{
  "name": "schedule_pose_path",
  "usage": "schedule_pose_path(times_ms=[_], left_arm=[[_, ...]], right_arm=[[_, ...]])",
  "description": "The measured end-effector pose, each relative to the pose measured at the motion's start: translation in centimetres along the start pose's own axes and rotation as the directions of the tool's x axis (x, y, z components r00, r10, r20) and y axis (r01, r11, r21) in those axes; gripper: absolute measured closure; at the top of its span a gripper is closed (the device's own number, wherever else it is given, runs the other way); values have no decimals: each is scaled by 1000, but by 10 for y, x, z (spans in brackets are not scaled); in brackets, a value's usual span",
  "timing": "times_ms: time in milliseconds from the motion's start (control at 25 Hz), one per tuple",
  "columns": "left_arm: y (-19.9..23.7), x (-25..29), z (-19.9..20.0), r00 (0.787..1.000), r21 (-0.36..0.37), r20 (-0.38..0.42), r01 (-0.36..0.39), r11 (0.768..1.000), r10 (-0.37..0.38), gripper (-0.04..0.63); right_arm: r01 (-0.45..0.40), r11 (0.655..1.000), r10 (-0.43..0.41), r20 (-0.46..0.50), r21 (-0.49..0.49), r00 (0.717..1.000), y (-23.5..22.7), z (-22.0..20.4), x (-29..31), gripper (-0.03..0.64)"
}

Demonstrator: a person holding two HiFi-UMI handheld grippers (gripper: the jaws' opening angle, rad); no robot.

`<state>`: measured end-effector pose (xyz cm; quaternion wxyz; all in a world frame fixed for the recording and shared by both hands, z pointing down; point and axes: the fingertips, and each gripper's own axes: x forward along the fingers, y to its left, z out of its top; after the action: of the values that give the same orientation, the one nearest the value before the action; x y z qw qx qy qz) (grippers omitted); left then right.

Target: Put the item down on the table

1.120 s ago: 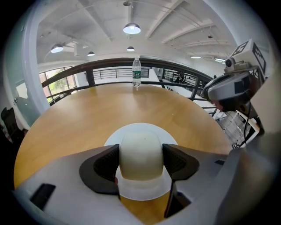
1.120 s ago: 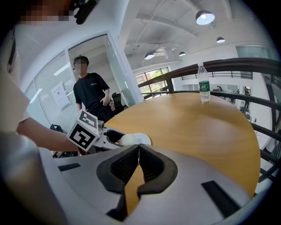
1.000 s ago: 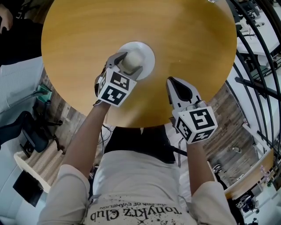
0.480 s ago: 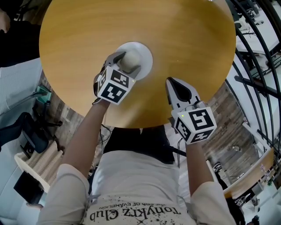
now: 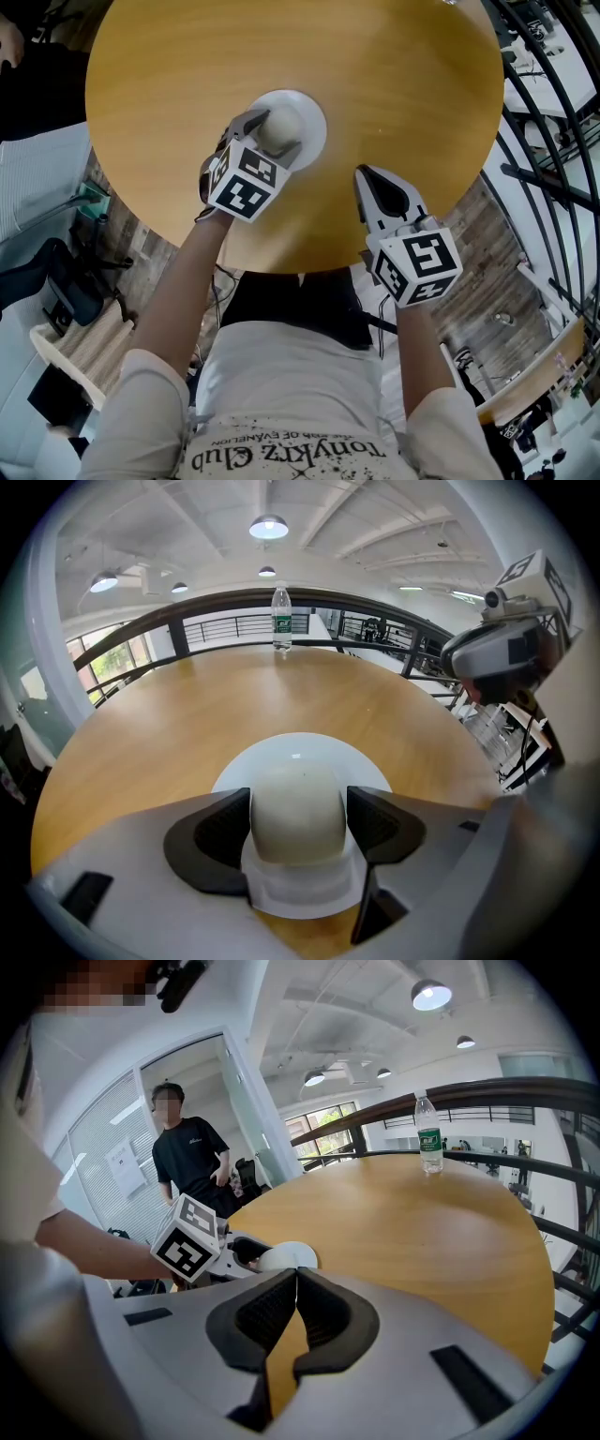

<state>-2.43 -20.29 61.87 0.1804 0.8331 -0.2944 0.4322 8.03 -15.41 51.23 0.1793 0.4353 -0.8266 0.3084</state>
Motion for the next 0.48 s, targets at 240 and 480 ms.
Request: schedule_pose_path(times_ms=[240,480], left_arm=[[7,-11,1,999,-13,27,-18,1000,18,272],[8,-27,5,997,-69,67,-33,997,37,272]], right_arm=[[-1,1000,1,1,-5,1000,1,1,3,592],[-6,1000,6,9,-31,1000,6,6,-3,592]])
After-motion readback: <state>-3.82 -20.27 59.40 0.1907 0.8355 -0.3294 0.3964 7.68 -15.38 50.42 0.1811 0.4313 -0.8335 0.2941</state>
